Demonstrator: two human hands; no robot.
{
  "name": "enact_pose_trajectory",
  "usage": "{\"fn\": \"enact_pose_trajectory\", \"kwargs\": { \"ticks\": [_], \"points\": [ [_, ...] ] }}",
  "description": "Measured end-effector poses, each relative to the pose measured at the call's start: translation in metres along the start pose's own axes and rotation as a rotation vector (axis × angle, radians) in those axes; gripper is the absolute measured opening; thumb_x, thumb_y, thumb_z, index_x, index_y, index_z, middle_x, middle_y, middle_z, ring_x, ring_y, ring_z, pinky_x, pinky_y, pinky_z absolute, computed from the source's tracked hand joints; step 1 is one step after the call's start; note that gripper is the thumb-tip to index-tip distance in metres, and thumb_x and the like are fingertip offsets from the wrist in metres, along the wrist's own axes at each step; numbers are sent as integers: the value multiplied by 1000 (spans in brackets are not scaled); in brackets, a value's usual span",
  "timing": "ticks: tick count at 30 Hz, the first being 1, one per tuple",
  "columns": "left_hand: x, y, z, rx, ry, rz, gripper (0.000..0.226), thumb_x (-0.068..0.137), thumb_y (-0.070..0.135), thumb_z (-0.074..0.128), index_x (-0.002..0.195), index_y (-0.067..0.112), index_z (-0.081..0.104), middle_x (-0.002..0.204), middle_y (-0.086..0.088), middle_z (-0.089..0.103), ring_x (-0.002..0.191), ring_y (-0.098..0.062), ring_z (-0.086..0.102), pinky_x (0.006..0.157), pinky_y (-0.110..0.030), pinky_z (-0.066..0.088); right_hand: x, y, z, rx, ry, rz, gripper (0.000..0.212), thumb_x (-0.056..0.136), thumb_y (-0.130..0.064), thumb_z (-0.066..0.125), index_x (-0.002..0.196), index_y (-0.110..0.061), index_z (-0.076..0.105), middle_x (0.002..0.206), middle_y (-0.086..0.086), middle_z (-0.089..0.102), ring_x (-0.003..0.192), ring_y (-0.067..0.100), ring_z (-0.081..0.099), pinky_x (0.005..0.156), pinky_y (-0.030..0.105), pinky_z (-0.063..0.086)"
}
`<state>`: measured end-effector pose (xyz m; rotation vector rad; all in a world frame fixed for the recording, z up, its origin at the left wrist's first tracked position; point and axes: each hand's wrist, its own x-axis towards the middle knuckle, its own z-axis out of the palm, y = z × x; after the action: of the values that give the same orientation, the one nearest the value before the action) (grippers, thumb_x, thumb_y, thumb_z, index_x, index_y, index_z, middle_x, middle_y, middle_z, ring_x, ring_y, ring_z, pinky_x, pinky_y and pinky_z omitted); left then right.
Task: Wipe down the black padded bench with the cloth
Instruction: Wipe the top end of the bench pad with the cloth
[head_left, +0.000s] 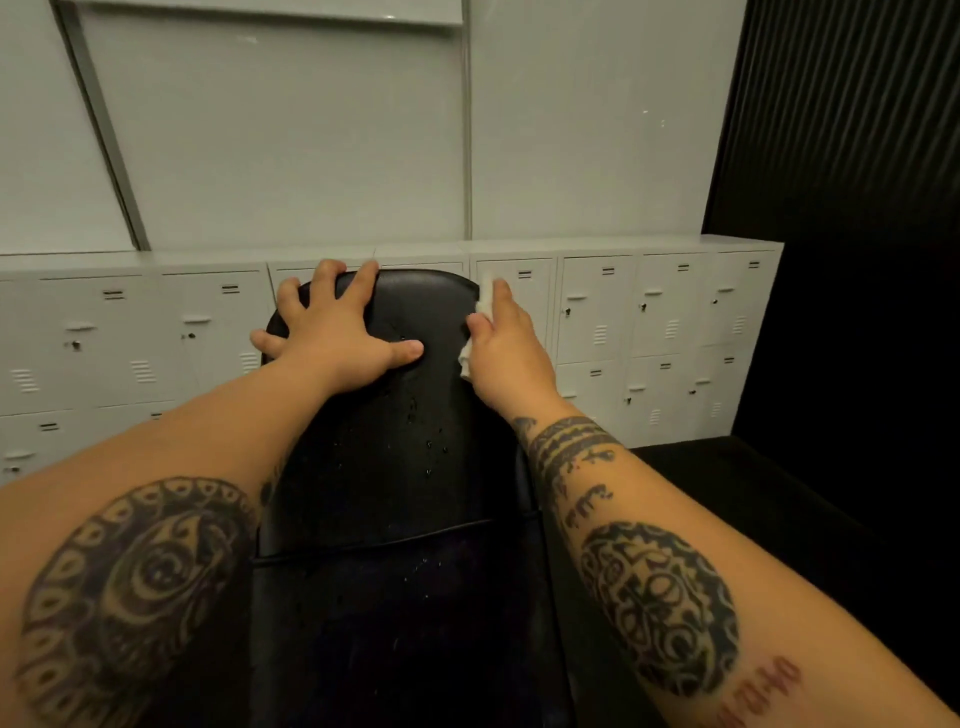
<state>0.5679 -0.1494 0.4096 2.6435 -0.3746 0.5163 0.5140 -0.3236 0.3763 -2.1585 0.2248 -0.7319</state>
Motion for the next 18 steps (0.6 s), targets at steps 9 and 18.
{"fn": "enact_pose_trajectory", "kwargs": {
  "ticks": [9, 18],
  "points": [
    [-2, 1, -2, -31, -1, 7, 101, 73, 72, 74, 154, 53, 16, 162, 15, 10, 152, -33, 1, 110, -73, 15, -104, 45, -6, -134, -161, -108, 69, 105, -45, 34, 153, -45, -16, 165, -11, -12, 150, 22, 18, 113, 43, 30],
    [-4, 1, -5, -48, -7, 9, 102, 73, 72, 75, 155, 52, 17, 162, 17, 10, 153, -32, -1, 112, -74, 13, -77, 14, -2, -52, -17, 186, 48, 106, -36, 31, 149, -16, 26, 142, 18, 46, 113, 36, 56, 93, 42, 44]
  ]
}}
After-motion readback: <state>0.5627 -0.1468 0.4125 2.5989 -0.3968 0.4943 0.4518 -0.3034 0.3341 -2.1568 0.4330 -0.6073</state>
